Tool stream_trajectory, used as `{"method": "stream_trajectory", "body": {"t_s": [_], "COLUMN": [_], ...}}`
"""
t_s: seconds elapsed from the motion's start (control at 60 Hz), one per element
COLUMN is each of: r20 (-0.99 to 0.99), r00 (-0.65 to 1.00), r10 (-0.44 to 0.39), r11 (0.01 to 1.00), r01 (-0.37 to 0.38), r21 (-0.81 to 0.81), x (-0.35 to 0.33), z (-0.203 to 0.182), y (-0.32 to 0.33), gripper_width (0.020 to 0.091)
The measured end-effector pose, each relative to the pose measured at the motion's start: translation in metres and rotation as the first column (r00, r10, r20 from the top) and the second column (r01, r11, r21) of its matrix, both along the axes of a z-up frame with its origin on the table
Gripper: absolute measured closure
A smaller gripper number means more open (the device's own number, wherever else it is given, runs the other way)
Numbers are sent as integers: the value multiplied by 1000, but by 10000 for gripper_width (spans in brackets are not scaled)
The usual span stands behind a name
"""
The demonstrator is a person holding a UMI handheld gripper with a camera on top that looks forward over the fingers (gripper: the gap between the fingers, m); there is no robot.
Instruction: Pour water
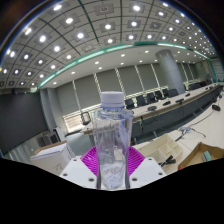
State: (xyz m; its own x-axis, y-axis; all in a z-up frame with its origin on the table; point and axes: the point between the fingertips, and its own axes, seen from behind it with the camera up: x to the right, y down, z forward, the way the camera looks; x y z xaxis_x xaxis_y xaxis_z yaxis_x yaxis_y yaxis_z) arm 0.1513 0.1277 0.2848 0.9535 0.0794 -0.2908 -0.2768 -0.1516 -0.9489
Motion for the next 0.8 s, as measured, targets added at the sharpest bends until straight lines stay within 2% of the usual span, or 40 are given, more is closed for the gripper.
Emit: {"method": "stream_trajectory", "body": {"t_s": [0.117, 0.133, 0.167, 0.3, 0.45, 0.533, 0.7, 0.75, 0.8], "r20": [194, 217, 246, 312, 322, 314, 293, 303, 303], "r00": [981, 976, 969, 950, 947, 949, 955, 952, 951], "r10": [-28, -28, -28, -11, -11, -17, -47, -48, -53], "r11": [998, 998, 996, 989, 981, 975, 980, 979, 979], "r01": [40, 41, 48, 56, 73, 86, 101, 104, 110], "r21": [-55, -57, -76, -136, -181, -205, -172, -173, -172], "x": [29, 41, 37, 47, 60, 67, 70, 69, 72], "z": [-47, -68, -72, -130, -173, -191, -189, -188, -191], "y": [-1, 7, -3, 2, -1, -9, -14, -15, -11], "gripper_width": [787, 787, 786, 786, 785, 782, 776, 761, 710]}}
